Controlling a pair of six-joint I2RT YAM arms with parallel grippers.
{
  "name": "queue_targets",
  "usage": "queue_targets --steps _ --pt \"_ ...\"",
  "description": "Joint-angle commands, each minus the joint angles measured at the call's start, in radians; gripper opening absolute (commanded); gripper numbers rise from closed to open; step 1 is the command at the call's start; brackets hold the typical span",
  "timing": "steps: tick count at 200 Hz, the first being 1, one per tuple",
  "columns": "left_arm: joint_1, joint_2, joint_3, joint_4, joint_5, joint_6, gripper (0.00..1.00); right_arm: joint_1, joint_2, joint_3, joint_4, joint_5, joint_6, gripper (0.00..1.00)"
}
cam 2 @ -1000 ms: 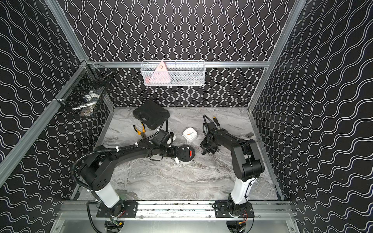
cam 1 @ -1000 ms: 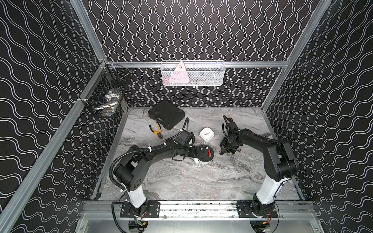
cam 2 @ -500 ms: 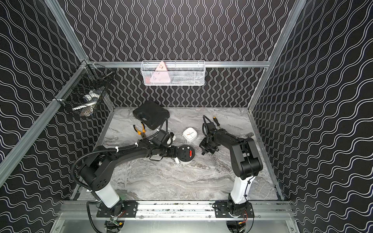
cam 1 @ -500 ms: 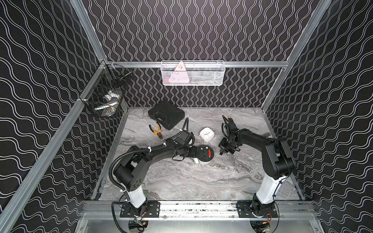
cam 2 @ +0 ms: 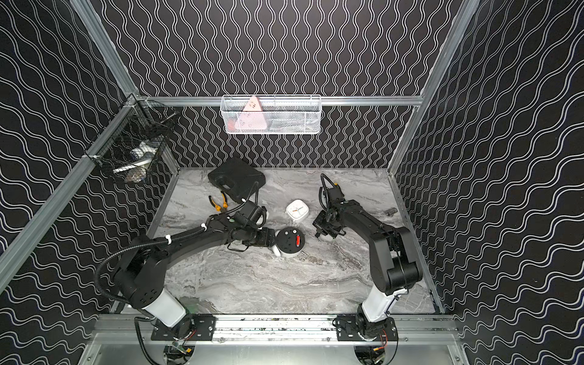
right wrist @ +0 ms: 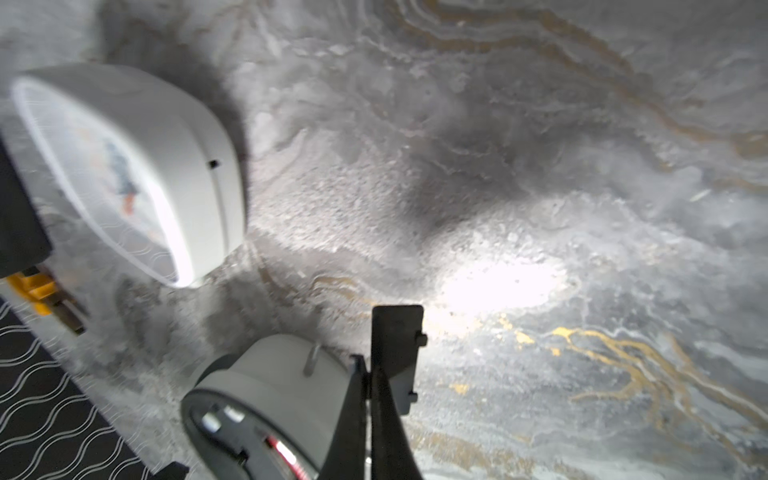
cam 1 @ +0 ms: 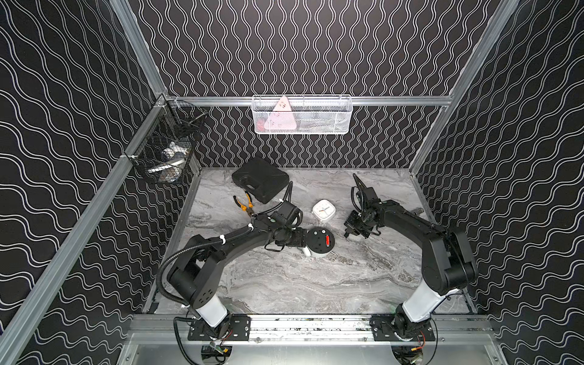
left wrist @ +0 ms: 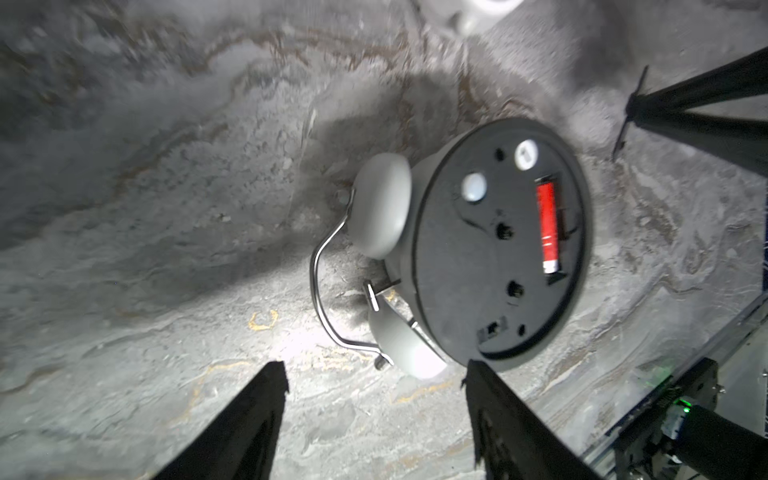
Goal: Insert the battery into the alarm
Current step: Pick up the cover from the center of the board.
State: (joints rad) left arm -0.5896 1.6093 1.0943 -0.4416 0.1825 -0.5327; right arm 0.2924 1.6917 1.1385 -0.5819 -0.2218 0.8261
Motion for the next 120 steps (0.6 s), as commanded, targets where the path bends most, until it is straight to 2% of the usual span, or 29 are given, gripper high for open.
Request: queue_targets --steps 1,24,61,76,88,120 --pt "-0.001 -0.066 0.019 -0.049 -0.04 -0.016 0.79 -0.002 -0.036 0.0 -0.011 -0.027 -0.001 0.02" --pt "-0.014 -0.134 -0.029 0.103 -0.052 -0.036 0.81 -0.008 -0.072 0.0 0.003 -0.075 0.011 0.02" --pt "-0.061 -0.143 -0.185 0.6 0.049 -0.184 0.84 -0.01 -0.107 0.003 0.017 -0.155 0.022 0.02" --pt "-0.098 -0.122 -0.215 0.744 0.028 -0.22 0.83 -0.012 -0.126 0.0 0.024 -0.169 0.03 0.02" --pt "-0.124 -0.093 -0.215 0.818 0.004 -0.22 0.8 -0.015 -0.139 0.0 0.03 -0.181 0.035 0.03" --pt "-0.164 0.007 -0.192 0.949 -0.009 -0.261 0.62 -0.026 -0.17 -0.04 0.053 -0.216 0.052 0.03"
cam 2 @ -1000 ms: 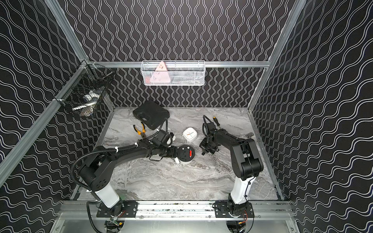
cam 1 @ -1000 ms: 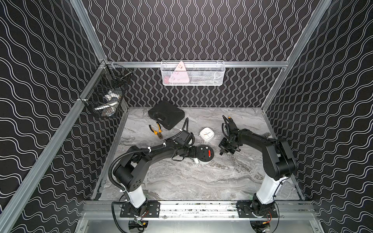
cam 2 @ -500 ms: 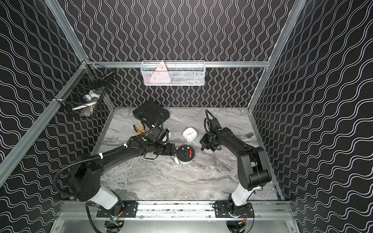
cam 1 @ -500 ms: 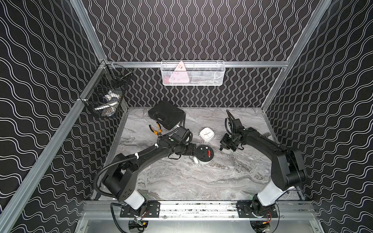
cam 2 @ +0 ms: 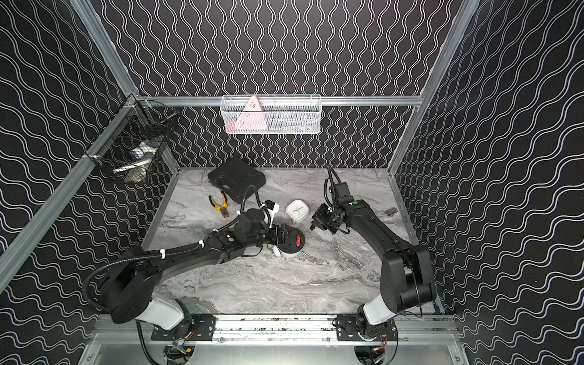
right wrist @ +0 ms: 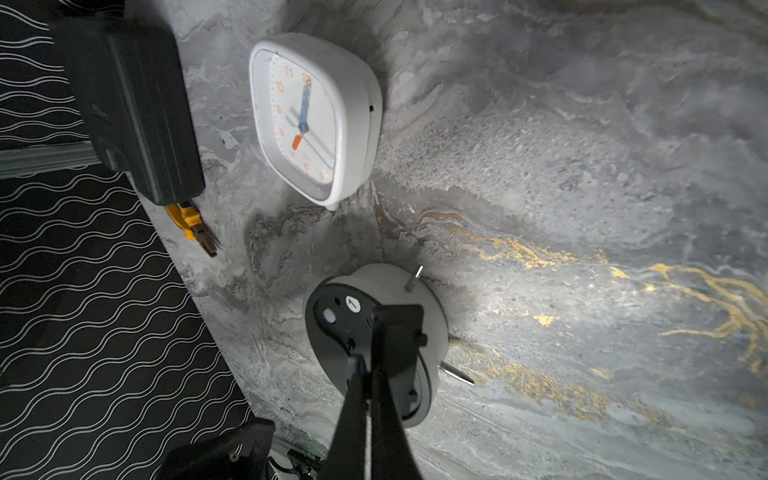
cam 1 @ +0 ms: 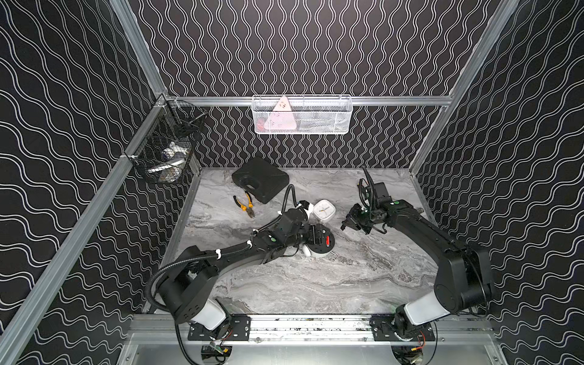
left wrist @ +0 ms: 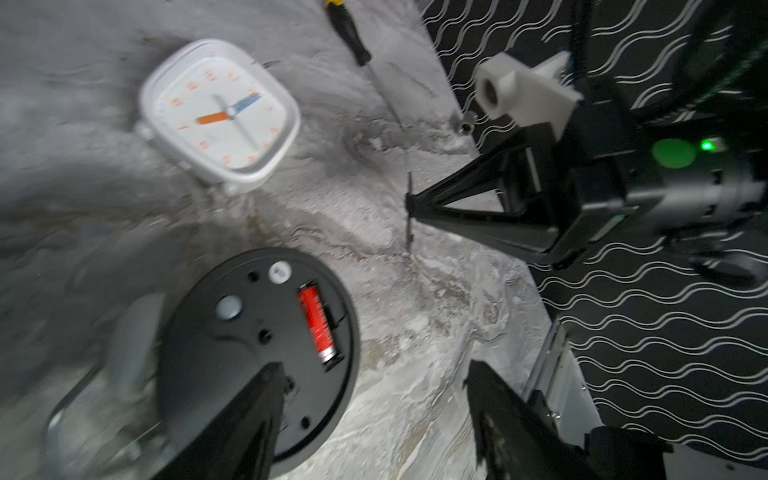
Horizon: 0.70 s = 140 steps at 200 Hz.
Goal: Insert the battery into the alarm
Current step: Pick up the cover from the center of the board, then install the cover on the alarm.
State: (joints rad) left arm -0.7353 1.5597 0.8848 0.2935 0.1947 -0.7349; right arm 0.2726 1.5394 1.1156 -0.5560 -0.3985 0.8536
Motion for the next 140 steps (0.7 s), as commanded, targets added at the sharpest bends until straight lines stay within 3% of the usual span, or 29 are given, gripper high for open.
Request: queue_targets --steps 1,39,140 --pt "-0.02 0.059 0.017 0.219 -0.021 -0.061 0.62 -0.007 -0.02 -0.018 0.028 -0.04 0.025 0.03" --pt "-0.059 0.16 0.069 0.275 -0.03 -0.054 0.48 -0.019 -0.045 -0.024 0.034 -0.061 0.032 0.03" --pt "-0.068 0.282 0.149 0.283 0.002 -0.095 0.36 -0.035 -0.081 -0.043 0.046 -0.099 0.043 0.03"
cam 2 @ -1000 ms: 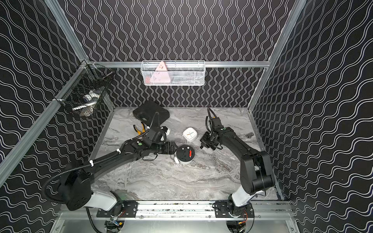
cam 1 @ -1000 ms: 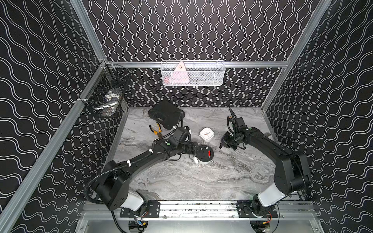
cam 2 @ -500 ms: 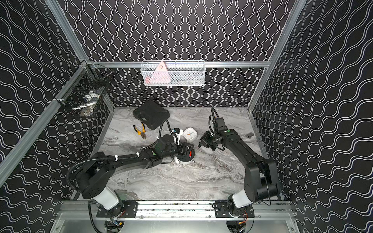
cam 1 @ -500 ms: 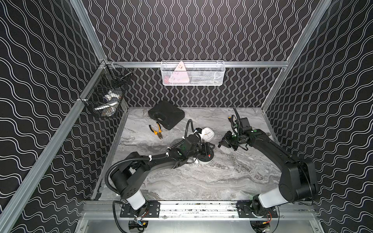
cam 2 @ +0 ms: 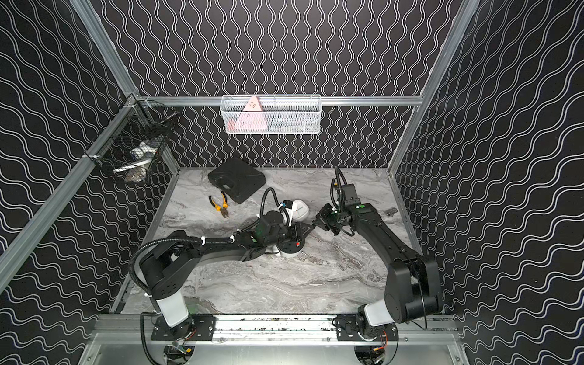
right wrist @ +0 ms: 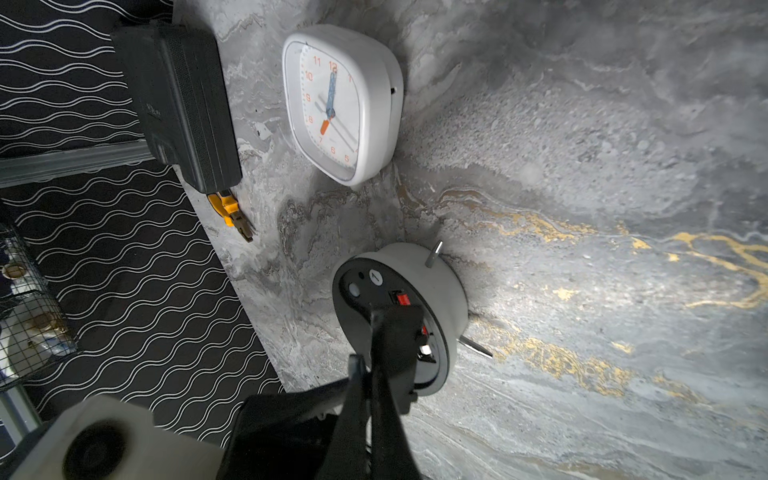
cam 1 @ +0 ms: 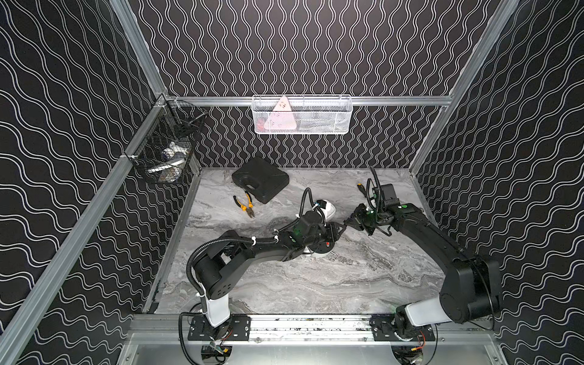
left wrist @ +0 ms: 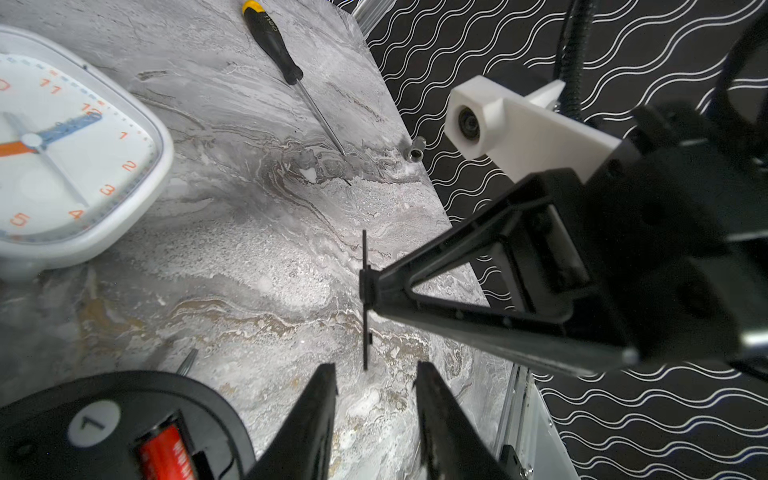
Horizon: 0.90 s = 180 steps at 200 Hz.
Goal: Insert the battery into the alarm
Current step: Install the cover on the alarm.
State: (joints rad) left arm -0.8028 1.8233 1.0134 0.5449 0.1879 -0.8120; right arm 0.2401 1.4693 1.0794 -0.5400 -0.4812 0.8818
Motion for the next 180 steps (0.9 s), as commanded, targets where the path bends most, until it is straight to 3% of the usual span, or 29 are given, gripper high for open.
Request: queue_targets --steps 1,114,132,157,180 --pt "0.0 0.019 0.02 0.032 0.01 -0.019 0.36 -0.002 -0.01 -0.007 0.03 -0.016 0.015 0.03" --pt "0.0 0.027 0.031 0.032 0.031 -0.036 0.0 -0.005 -0.017 -0.012 0.032 -0.019 0.016 0.03" --pt "0.0 0.02 0.03 0.026 0.025 -0.028 0.0 -0.004 -0.018 -0.012 0.031 -0.019 0.017 0.04" --pt "0.0 0.01 0.025 0.016 0.004 0.027 0.0 -0.005 -0.029 -0.002 0.018 -0.003 0.005 0.2" --pt "0.0 -0.013 0.018 -0.014 -0.075 0.193 0.0 -0.007 -0.078 0.006 -0.011 0.056 -0.028 0.33"
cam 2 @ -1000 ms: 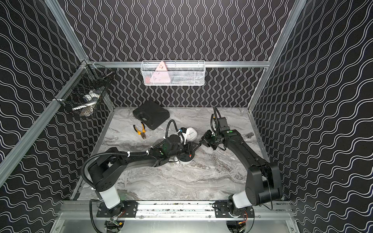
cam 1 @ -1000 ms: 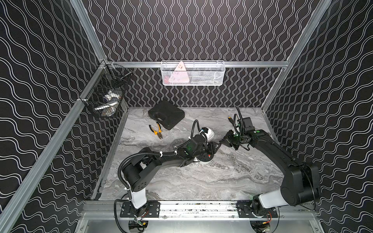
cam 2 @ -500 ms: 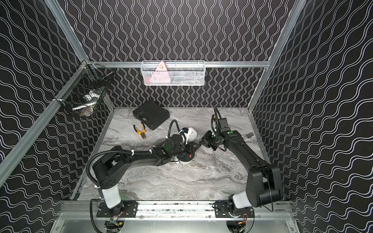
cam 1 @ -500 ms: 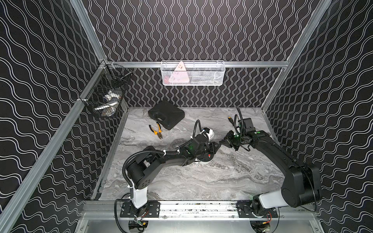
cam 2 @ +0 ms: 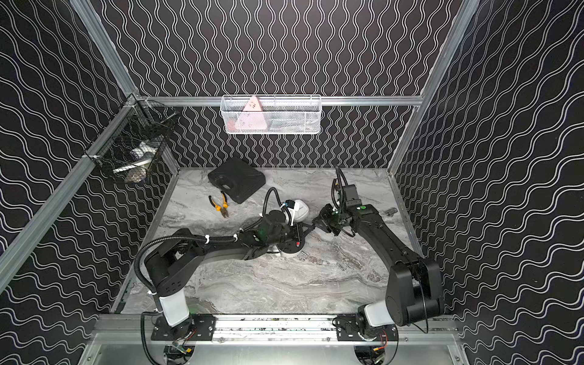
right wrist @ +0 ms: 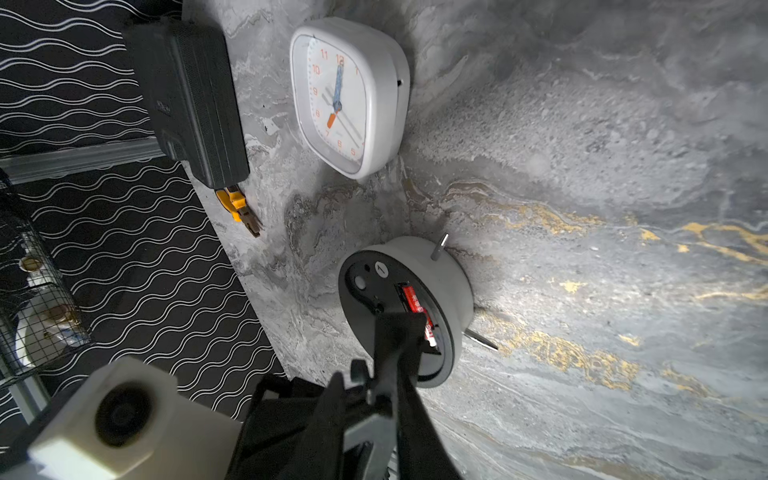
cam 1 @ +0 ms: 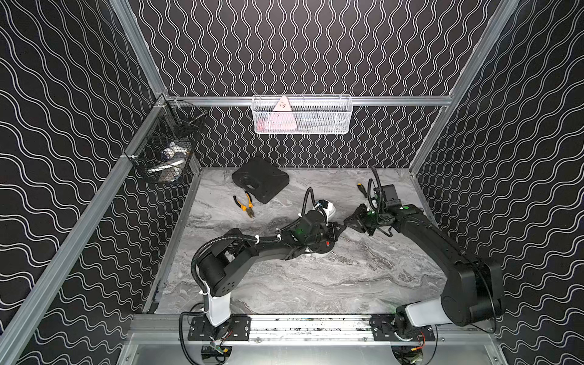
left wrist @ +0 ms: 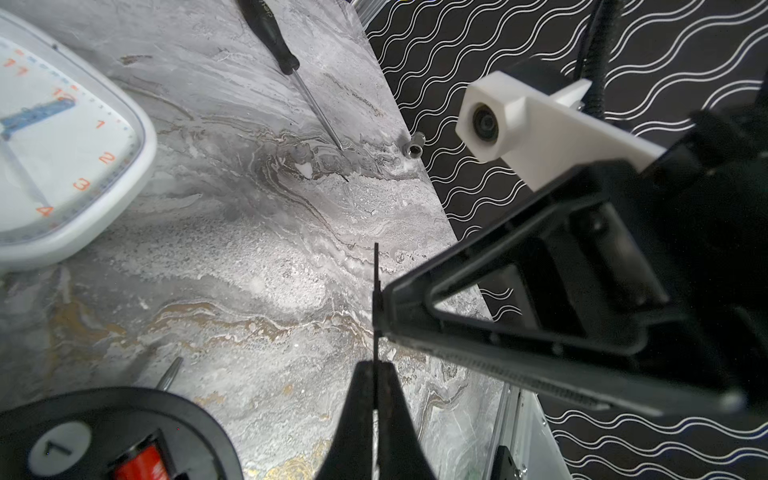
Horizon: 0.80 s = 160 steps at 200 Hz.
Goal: Insert the battery into the alarm
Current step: Install the cover on the alarm.
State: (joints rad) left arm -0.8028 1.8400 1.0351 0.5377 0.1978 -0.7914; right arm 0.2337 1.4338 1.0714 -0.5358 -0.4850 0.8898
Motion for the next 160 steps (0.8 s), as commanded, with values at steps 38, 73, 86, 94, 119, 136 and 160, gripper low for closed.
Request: queue_targets --steps 38,73,86,94,119,136,160 --pt "-0.003 -0.075 -0.024 0.014 -0.252 0.553 0.0 -0.005 -0.157 -0.011 -0.023 0.189 -0.062 0.46" --pt "-0.032 -0.089 -0.091 0.223 -0.342 0.988 0.0 -0.014 -0.197 -0.006 -0.006 0.175 -0.04 0.47" --pt "-0.044 -0.082 -0.12 0.326 -0.341 1.126 0.0 -0.017 -0.193 0.0 0.0 0.154 -0.027 0.47" --pt "-0.05 -0.076 -0.133 0.378 -0.335 1.193 0.0 -0.019 -0.189 0.002 0.007 0.139 -0.015 0.47" --pt "-0.079 -0.062 -0.13 0.431 -0.356 1.323 0.0 -0.023 -0.186 -0.016 0.063 0.091 0.031 0.46" --pt "-0.094 -0.054 -0.133 0.464 -0.36 1.365 0.0 -0.026 -0.177 -0.03 0.105 0.05 0.059 0.39" --pt "-0.105 -0.047 -0.13 0.46 -0.371 1.379 0.0 -0.029 -0.155 -0.032 0.13 0.003 0.083 0.28"
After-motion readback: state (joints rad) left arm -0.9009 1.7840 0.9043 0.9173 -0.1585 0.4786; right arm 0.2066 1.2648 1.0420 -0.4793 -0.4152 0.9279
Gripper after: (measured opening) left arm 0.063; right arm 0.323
